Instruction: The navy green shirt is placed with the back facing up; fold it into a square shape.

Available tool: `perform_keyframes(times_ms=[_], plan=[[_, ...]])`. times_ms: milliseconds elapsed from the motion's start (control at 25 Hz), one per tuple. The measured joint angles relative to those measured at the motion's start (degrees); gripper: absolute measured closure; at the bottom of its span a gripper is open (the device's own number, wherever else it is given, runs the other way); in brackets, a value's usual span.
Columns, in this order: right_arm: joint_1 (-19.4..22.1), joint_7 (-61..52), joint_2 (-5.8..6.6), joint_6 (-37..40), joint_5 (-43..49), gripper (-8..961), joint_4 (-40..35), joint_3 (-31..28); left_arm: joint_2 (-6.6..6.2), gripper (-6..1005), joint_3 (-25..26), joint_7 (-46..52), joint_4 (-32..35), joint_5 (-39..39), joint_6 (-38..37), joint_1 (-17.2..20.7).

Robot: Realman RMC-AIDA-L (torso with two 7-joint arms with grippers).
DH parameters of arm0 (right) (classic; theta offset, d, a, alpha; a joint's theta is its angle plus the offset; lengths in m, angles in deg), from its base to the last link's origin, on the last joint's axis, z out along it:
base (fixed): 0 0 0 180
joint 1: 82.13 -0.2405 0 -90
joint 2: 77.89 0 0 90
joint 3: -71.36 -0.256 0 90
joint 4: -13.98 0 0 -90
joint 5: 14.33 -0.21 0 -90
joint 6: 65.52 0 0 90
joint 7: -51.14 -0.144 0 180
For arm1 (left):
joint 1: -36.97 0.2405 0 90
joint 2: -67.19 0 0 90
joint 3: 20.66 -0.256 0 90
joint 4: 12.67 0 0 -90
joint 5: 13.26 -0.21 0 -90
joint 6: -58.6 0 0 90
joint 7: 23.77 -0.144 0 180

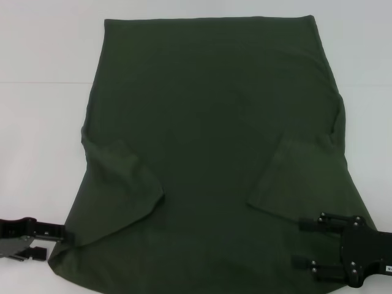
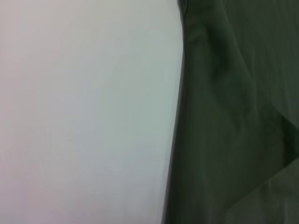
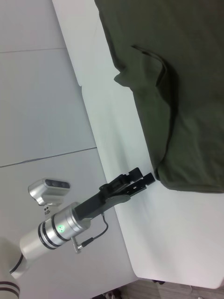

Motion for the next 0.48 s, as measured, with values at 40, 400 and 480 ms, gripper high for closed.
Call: perform_keyframes(times_ms=[40,400,480], plan=[[0.0,0.0,0.00,0.0,0.0,176,0.0,0.0,0.04,123,-0.2,0.1,-0.1,0.0,0.1,0.0],[-0.2,-0.4,0.00,0.0,0.0,175,-0.1,0.0,0.04,123,-0.5,-0.1,-1.4,0.0,0.4,-0.2],[-0.2,-0.3,0.00,0.0,0.0,174,-0.1,0.0,0.07,123,-0.5,-0.3,-1.4,0.0,0.3,-0.3]])
